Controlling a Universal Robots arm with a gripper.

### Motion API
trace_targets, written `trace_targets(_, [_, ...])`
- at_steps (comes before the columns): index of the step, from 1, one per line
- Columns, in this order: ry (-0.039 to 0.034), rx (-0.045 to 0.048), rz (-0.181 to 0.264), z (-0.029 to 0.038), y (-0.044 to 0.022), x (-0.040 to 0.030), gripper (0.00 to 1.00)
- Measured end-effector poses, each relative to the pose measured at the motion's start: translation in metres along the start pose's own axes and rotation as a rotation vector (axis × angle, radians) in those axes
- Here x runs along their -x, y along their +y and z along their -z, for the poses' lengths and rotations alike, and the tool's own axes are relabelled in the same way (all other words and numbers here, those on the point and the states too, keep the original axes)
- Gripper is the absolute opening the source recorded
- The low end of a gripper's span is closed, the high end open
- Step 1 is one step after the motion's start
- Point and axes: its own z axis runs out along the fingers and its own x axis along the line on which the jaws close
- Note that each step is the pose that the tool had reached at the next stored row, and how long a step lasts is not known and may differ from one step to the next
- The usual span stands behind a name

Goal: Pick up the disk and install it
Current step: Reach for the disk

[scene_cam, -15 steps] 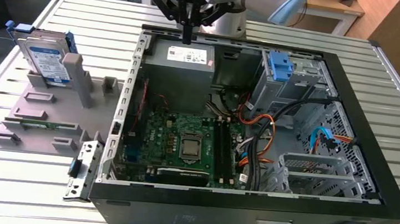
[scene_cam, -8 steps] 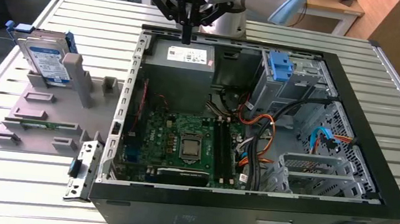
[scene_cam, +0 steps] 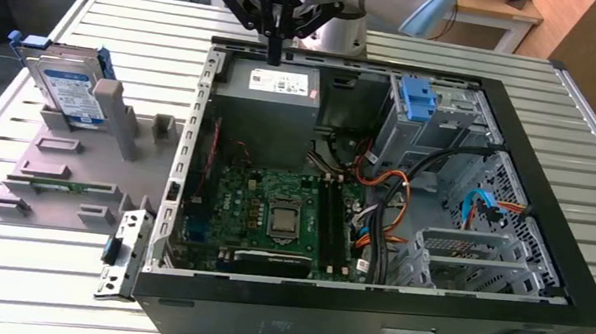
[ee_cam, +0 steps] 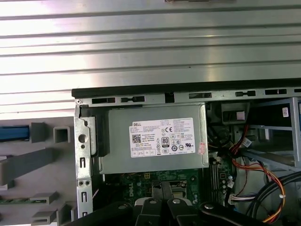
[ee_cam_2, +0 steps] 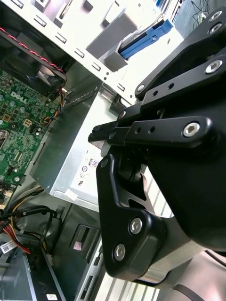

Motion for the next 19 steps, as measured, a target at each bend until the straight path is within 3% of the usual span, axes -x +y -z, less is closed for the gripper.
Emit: trace_targets(19, [0.0,0.0,0.0,0.0001,-0.0005,-0.0067,0.11])
